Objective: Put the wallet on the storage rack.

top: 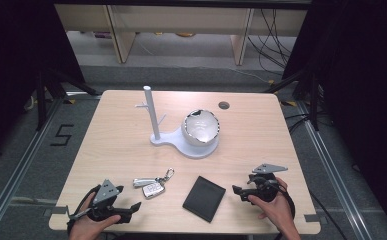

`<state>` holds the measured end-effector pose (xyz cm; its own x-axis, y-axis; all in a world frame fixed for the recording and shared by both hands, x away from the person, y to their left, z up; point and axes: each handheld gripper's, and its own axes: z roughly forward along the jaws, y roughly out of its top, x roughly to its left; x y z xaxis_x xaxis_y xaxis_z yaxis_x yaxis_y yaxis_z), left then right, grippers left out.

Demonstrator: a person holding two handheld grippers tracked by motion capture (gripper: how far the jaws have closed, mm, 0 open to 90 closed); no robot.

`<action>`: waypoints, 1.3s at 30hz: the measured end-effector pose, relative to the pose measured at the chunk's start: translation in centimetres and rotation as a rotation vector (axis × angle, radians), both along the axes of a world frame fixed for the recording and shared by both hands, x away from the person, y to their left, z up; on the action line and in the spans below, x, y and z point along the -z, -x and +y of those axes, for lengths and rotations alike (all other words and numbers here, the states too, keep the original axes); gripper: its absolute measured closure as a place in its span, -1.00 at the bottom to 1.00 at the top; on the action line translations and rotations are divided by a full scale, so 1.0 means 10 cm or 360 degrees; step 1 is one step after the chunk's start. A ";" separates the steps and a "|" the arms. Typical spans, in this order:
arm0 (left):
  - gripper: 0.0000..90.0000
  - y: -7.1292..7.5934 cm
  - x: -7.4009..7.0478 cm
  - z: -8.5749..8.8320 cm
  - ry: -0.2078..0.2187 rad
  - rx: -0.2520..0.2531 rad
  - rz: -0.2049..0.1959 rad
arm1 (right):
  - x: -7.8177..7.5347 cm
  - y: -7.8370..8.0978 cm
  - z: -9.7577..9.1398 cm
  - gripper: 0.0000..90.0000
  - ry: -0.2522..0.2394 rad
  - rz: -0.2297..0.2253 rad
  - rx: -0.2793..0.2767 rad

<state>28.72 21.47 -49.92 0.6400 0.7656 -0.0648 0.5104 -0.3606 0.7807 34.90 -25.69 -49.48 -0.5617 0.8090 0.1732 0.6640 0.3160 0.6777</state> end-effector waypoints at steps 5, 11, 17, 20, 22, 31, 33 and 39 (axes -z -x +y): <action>-0.67 0.02 0.00 -0.06 0.0020 0.0008 0.0013 | 0.00 -0.01 0.00 -0.56 0.0022 -0.0030 -0.0013; -0.54 0.05 0.00 -0.12 0.0019 0.0081 0.0002 | 0.00 0.00 0.01 -0.55 0.0029 -0.0009 -0.0018; -0.08 0.13 -0.01 -0.28 0.0028 0.0143 -0.0062 | -0.01 0.00 0.02 -0.53 0.0031 0.0001 -0.0011; 0.29 0.16 -0.02 -0.33 0.0016 0.0225 -0.0070 | -0.01 0.00 0.03 -0.52 0.0015 0.0011 -0.0018; 0.50 0.19 -0.02 -0.41 0.0053 0.0247 -0.0064 | -0.01 -0.02 0.04 -0.52 0.0011 -0.0009 -0.0023; 0.96 0.23 0.01 -0.71 0.0070 0.0482 -0.0052 | -0.07 0.00 0.13 -0.45 -0.0063 0.0052 -0.0064; 0.98 0.22 0.02 -0.84 0.0081 0.0552 -0.0041 | -0.07 -0.02 0.15 -0.44 -0.0048 0.0001 -0.0116; 0.98 0.24 0.08 -1.05 0.0068 0.0632 -0.0010 | -0.06 -0.01 0.22 -0.44 -0.0068 0.0036 -0.0169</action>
